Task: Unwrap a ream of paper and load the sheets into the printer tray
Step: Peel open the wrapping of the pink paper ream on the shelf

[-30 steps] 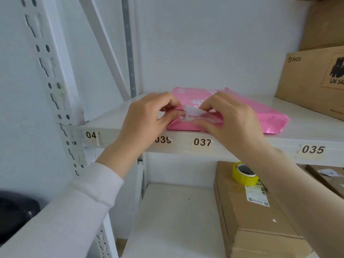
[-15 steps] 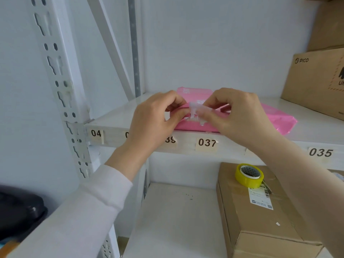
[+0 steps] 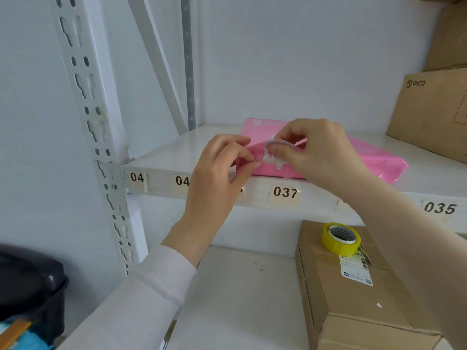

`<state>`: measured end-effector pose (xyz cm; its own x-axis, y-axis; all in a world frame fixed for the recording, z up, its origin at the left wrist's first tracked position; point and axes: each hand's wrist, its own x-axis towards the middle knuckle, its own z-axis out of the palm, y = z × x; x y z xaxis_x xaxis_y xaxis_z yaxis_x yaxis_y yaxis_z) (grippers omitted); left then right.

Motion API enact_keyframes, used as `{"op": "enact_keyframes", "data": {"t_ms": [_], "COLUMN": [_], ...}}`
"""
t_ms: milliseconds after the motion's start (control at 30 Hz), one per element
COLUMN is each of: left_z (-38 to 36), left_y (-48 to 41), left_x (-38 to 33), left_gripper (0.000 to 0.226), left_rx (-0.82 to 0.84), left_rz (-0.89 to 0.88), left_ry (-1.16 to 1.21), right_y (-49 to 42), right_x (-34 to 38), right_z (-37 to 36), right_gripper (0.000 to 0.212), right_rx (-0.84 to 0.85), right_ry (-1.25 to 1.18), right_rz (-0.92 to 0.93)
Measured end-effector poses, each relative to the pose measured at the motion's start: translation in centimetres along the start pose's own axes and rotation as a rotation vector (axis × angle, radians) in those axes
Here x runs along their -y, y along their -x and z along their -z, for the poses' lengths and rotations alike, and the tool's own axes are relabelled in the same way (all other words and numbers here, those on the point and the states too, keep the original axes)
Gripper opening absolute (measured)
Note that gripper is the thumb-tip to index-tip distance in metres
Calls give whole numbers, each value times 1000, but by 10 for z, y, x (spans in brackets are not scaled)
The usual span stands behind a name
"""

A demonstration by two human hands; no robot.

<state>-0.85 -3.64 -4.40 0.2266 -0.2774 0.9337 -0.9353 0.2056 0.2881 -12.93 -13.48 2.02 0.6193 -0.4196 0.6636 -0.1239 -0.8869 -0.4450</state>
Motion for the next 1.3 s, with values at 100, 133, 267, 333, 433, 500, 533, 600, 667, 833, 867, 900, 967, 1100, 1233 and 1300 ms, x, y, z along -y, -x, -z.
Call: {"op": "enact_keyframes", "data": {"t_ms": [100,133,267,333,433,500,533,600,667,833,867,900,967,1100,1233,1300], "left_z": [1,1,5,8,10,9,9,8,7,8,7,6,1,-14,-15,-11], "left_y": [2,3,2,2,5,6,6,6,5,7,7,5,-1,-25,-38,-40], "left_x": [-2,-4,-14,-16,-17,-18,-18,-17,-14,-16,-18,-21,-27,-32,-33,-35], "left_gripper": [12,10,13,15,13,18,22,23,20,32,31,27,17,21,17,10], "left_rx": [9,9,-24,-9,28,23,17,19,36,7,-12,-34,-40,140,221,251], "left_rz": [20,36,209,254,279,270,255,198,118,15,-9,-51,-183,-263,-170,-114], "left_ry": [21,26,135,169,221,236,230,180,83,-81,-123,-171,-276,-385,-316,-259], "right_y": [-1,-1,-1,0,0,0,0,2,5,19,21,23,22,17,29,38], "right_x": [0,0,1,0,0,-1,-1,-3,-7,-21,-23,-25,-26,-27,-38,-52], "right_z": [0,0,0,0,1,4,6,11,15,22,22,23,22,21,34,40], "right_gripper": [12,11,10,10,10,11,11,10,7,6,5,5,6,8,24,34], "right_rx": [9,8,14,18,37,62,76,96,81,-69,-94,-112,-124,-95,-127,-162], "right_ry": [10,12,-1,-10,-12,-24,-37,-45,-4,34,39,42,32,9,47,156], "right_rz": [-7,-7,-15,-16,-18,-8,-1,17,49,107,106,105,98,84,176,214]}}
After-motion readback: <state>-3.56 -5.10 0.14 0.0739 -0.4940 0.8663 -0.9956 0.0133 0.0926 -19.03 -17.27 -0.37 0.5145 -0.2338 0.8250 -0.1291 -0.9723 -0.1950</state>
